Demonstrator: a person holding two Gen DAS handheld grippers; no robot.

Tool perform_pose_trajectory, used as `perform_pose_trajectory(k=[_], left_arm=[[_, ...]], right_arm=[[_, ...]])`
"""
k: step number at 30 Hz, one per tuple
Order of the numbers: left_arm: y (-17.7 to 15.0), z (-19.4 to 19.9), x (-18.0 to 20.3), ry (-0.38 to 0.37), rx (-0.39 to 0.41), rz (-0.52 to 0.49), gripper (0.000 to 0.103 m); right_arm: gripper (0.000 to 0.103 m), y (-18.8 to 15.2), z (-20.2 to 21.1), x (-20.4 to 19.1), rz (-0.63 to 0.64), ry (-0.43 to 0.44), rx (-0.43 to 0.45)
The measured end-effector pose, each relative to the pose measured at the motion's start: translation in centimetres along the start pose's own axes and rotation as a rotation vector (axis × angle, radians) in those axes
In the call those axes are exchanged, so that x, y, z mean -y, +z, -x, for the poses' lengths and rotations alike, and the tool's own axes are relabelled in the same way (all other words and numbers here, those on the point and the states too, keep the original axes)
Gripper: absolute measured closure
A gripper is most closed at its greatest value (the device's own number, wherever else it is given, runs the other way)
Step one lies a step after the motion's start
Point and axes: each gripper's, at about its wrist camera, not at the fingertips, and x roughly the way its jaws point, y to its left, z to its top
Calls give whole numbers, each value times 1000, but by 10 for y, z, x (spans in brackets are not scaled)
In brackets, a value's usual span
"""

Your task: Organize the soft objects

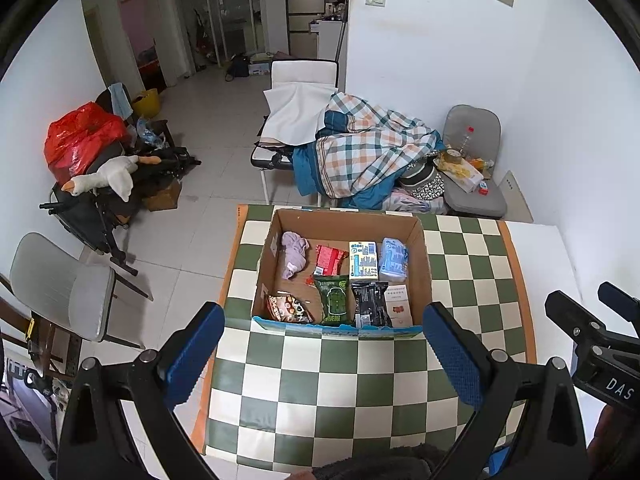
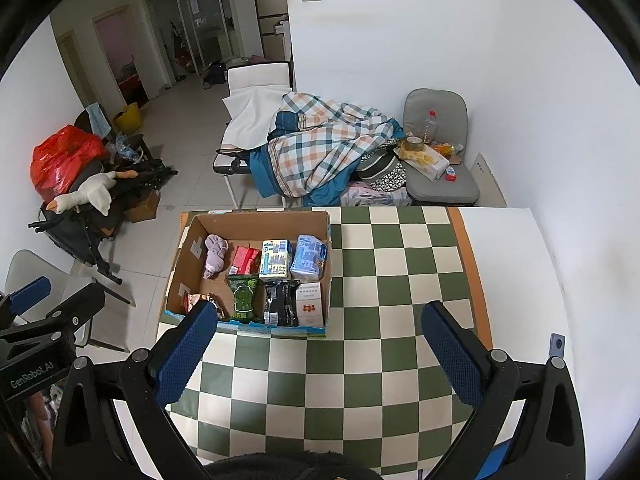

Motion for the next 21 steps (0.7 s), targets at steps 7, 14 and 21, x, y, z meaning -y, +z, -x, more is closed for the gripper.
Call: perform_pose_trajectory(k=[7,14,21], left_arm=[[-1,1,1,0,1,-1,2],[1,3,-3,-5,2,-8,2],[2,5,-4,-5,3,-9,2]], right_arm=[[0,0,-1,3,-6,1,-3],[0,2,-4,6,-7,-10,0],[0,0,0,8,-13,-22,11]])
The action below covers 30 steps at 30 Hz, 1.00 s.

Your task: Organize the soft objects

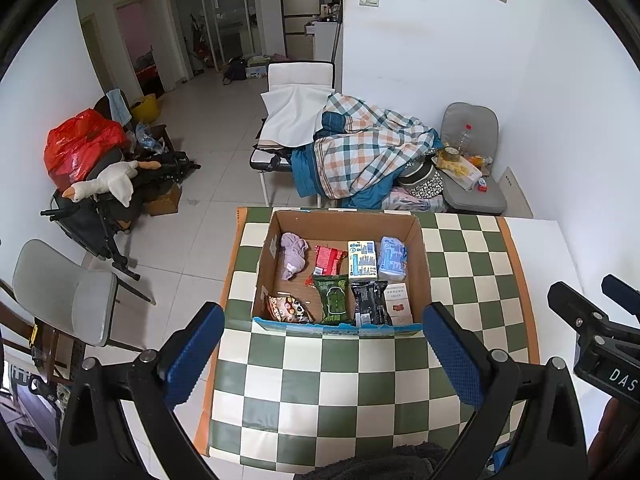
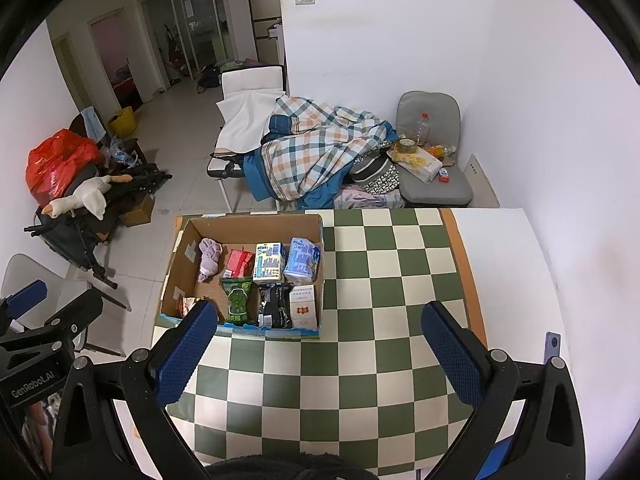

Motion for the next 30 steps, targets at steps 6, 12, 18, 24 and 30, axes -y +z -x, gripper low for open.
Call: perform_pose_trajectory(k=[6,12,18,24,30], left_arm=[[0,-1,1,1,1,-3,2],[-1,-2,3,1,0,-3,2],[0,-3,2,1,2,-6,2],[0,-3,2,-1,1,-9,2],[1,-3,1,-1,3,-10,2]], right_arm=[[0,-1,0,2,1,-1,3],[0,-1,1,2,-1,-2,3],[0,-1,2,2,-2,-4,4],[0,-2,4,3,-2,-6,5],[0,-3,5,2,-1,-6,8]])
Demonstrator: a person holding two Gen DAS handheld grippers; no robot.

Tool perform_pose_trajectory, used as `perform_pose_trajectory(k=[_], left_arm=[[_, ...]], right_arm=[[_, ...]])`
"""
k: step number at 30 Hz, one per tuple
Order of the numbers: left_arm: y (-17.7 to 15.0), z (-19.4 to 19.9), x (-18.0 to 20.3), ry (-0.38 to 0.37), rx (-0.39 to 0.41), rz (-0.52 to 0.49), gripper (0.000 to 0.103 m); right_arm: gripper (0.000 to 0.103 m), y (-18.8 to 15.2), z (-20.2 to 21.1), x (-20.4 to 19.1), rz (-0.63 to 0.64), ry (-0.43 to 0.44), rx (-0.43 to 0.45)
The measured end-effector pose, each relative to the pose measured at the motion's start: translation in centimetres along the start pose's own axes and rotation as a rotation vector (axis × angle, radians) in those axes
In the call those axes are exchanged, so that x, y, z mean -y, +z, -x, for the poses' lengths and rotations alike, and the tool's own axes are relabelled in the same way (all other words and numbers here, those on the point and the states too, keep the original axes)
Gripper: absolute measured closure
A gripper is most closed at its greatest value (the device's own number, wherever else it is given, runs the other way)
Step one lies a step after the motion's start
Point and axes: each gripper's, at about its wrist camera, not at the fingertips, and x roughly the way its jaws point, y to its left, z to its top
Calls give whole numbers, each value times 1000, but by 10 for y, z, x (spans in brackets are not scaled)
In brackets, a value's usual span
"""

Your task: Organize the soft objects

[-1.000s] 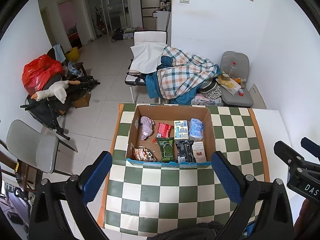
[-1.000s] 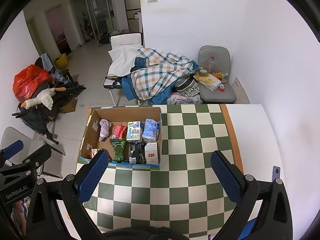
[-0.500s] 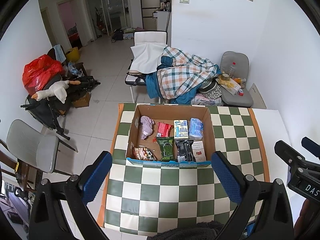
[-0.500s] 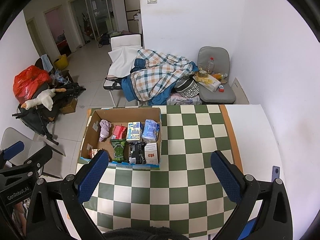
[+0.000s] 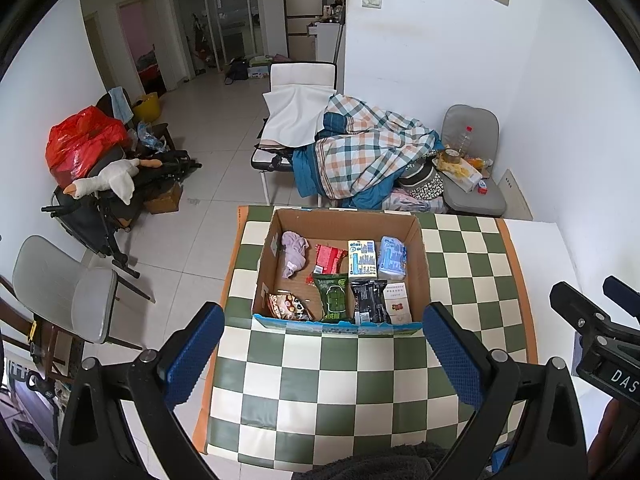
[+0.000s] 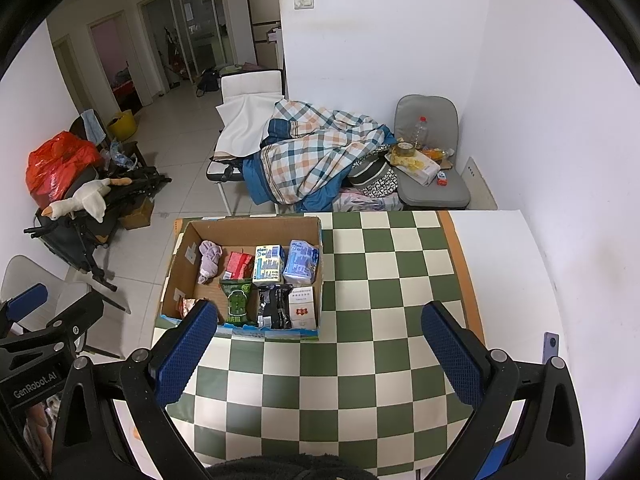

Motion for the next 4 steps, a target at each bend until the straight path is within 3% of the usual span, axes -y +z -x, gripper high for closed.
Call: perform_pose_trajectory(k=[4], left_arm=[[2,5,-2,3,11,-3,2]], right_arm=[[0,-1,1,0,1,0,0]])
